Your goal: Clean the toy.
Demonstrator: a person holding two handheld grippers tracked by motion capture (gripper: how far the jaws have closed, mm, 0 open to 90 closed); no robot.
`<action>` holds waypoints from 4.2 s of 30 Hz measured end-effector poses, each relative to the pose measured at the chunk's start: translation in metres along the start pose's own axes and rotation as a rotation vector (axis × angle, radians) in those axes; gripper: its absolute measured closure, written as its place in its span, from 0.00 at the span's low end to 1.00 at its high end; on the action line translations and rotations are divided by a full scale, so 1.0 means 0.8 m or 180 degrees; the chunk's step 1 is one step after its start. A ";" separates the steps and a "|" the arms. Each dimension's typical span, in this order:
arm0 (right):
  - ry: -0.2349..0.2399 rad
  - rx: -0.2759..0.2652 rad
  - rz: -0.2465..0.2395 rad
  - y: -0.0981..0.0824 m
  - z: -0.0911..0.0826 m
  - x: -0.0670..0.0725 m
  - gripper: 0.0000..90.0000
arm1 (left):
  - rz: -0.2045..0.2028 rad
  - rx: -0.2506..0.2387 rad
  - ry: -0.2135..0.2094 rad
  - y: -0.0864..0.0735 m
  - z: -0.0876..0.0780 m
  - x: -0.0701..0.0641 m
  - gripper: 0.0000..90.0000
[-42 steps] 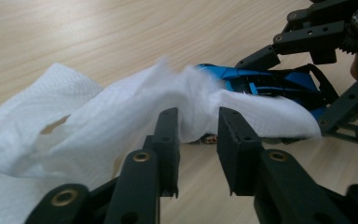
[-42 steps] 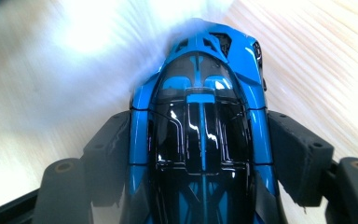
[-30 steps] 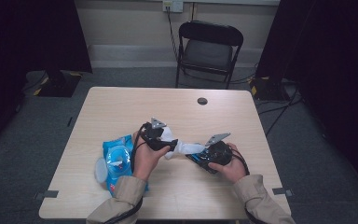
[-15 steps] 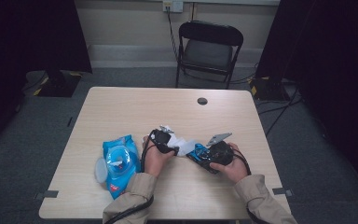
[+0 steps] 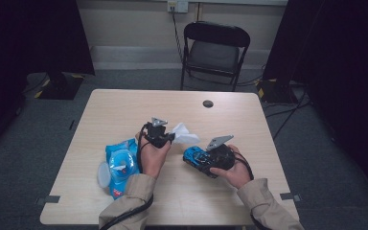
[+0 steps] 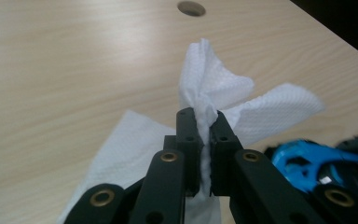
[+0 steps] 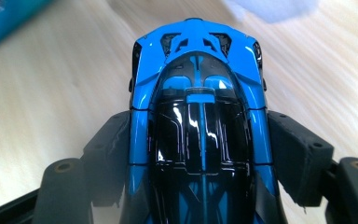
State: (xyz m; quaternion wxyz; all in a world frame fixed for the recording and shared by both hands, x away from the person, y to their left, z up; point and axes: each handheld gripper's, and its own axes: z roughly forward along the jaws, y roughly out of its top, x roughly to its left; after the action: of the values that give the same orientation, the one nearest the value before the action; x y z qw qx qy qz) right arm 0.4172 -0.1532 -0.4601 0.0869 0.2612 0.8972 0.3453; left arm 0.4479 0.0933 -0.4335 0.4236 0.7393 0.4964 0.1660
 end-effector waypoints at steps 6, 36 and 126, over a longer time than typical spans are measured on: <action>-0.0007 -0.0062 -0.0102 0.018 0.000 0.011 0.32 | -0.0052 0.0286 -0.0362 -0.012 0.007 -0.007 0.95; -0.0275 -0.0076 0.0153 0.020 0.002 -0.019 0.32 | -0.0126 0.0232 -0.1025 -0.026 -0.014 -0.018 0.96; -0.0392 -0.0269 0.0108 0.022 -0.019 -0.017 0.32 | -0.0176 0.0537 -0.0864 -0.021 -0.005 -0.034 0.95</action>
State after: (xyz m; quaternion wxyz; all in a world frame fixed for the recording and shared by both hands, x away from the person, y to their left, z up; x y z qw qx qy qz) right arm 0.4308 -0.1581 -0.4371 0.1470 0.2932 0.8702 0.3676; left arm 0.4230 0.0740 -0.4397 0.4275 0.7740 0.4670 0.0105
